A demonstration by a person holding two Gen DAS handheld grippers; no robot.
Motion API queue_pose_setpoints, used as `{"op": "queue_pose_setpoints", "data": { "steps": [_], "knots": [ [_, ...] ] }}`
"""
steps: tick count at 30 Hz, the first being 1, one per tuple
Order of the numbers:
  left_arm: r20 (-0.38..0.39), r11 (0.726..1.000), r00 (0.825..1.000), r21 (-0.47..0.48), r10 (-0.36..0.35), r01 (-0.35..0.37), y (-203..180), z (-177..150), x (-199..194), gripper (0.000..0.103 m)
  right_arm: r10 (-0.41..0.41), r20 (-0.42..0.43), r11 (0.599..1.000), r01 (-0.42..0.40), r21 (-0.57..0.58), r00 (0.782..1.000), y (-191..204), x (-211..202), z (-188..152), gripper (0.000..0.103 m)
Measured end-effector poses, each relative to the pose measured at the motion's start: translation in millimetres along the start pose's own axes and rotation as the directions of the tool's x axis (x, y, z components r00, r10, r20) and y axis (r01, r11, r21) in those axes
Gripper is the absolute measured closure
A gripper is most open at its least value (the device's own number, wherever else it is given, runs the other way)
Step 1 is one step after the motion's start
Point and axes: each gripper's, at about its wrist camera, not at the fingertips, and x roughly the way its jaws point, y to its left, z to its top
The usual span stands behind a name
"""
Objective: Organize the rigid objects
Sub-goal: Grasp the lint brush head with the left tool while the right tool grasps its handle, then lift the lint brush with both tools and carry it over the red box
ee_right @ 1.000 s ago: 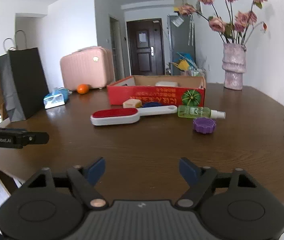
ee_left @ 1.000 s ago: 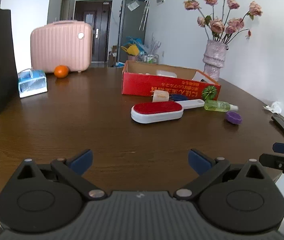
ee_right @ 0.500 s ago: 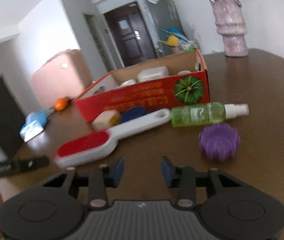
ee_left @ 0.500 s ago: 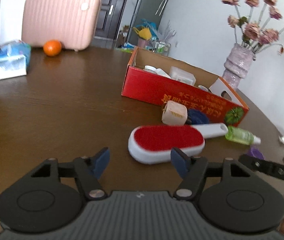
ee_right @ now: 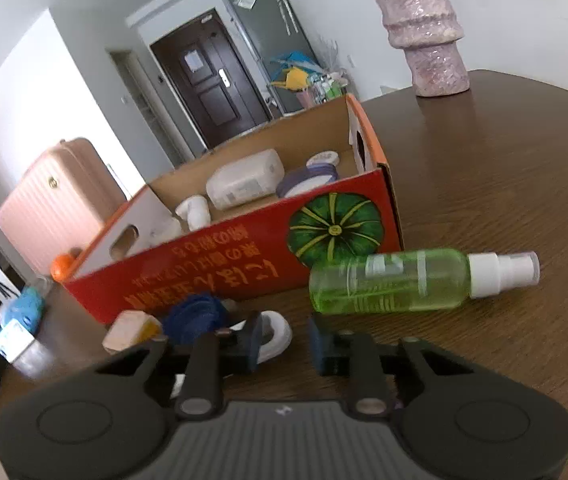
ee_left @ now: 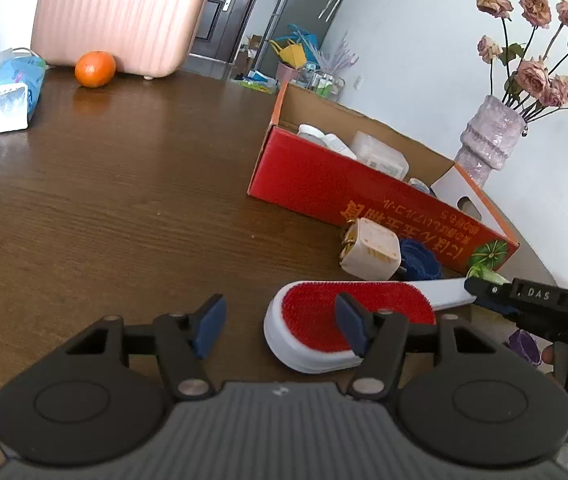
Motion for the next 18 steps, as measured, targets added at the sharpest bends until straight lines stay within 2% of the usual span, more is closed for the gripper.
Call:
{"op": "queue_pose_setpoints", "data": {
  "steps": [3,5,6,9,13,18],
  "knots": [
    [0.012,1.0,1.0,0.0,-0.015,0.015,-1,1,1,0.051,-0.008,-0.019,0.999,0.008,-0.037,1.0,2,-2,0,0.083],
    [0.026,0.999,0.999,-0.007,-0.036,0.036,-1,2,2,0.055,-0.027,-0.038,0.994,0.023,-0.104,0.999,8,-5,-1,0.085],
    [0.023,0.998,0.998,-0.026,-0.057,0.058,1,3,2,0.064,-0.034,-0.05,0.991,0.027,-0.135,0.998,11,-5,-2,0.089],
    [0.007,0.997,0.998,-0.038,-0.062,0.063,1,5,0,0.064,-0.04,-0.079,0.984,0.026,-0.174,0.996,14,-9,-5,0.091],
    [-0.025,0.998,0.998,-0.015,-0.065,0.065,0,0,-15,0.064,-0.012,-0.13,0.991,-0.006,-0.134,0.991,9,-23,-10,0.091],
    [-0.04,0.998,0.998,-0.032,-0.058,0.057,3,-20,-44,0.064,-0.005,-0.128,0.991,-0.013,-0.137,0.992,13,-56,-38,0.091]
  ]
}}
